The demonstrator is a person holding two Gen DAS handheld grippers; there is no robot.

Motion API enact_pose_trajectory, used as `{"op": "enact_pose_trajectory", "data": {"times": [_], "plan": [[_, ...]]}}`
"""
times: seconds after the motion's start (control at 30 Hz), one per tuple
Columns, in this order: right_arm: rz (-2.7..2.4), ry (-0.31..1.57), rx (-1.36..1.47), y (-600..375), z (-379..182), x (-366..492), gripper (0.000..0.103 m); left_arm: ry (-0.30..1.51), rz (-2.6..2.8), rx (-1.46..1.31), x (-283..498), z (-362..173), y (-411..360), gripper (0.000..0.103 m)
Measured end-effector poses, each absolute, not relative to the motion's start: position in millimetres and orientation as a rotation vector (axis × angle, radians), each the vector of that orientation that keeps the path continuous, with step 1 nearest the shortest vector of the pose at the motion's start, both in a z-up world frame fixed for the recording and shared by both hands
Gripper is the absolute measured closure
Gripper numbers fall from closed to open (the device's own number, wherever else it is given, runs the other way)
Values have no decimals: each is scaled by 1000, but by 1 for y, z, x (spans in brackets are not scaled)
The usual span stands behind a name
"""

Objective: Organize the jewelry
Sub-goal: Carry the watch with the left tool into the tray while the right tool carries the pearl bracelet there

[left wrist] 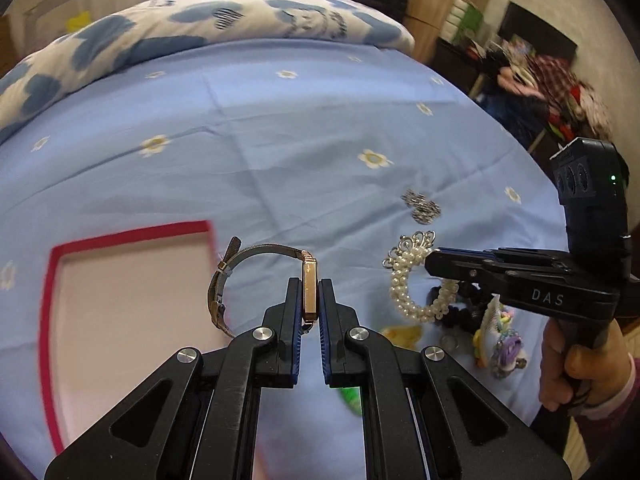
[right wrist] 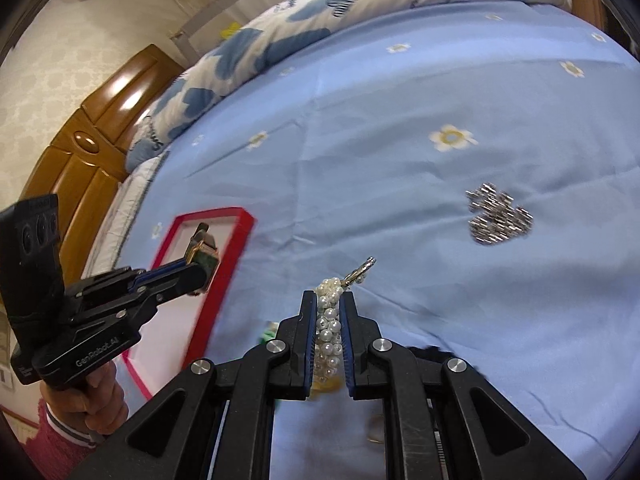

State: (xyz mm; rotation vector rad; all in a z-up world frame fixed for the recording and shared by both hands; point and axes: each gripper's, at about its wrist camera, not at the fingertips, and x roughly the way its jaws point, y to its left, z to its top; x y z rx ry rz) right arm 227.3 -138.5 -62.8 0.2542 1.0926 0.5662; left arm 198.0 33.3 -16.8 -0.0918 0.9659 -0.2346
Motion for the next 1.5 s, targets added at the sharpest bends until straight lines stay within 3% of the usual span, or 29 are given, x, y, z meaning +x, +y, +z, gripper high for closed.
{"op": "enact_pose_trajectory", "data": {"times": [0.63, 1.4, 1.5], "plan": [[794, 1056, 231, 24, -54, 236, 92, 998, 14, -233, 179, -49, 169, 97], [739, 1166, 145, 72, -117, 269, 92, 1097, 67, -186, 224, -101, 183, 96], [743, 1165, 134, 73, -116, 268, 87, 1108, 73, -170, 225, -102, 181, 95]]}}
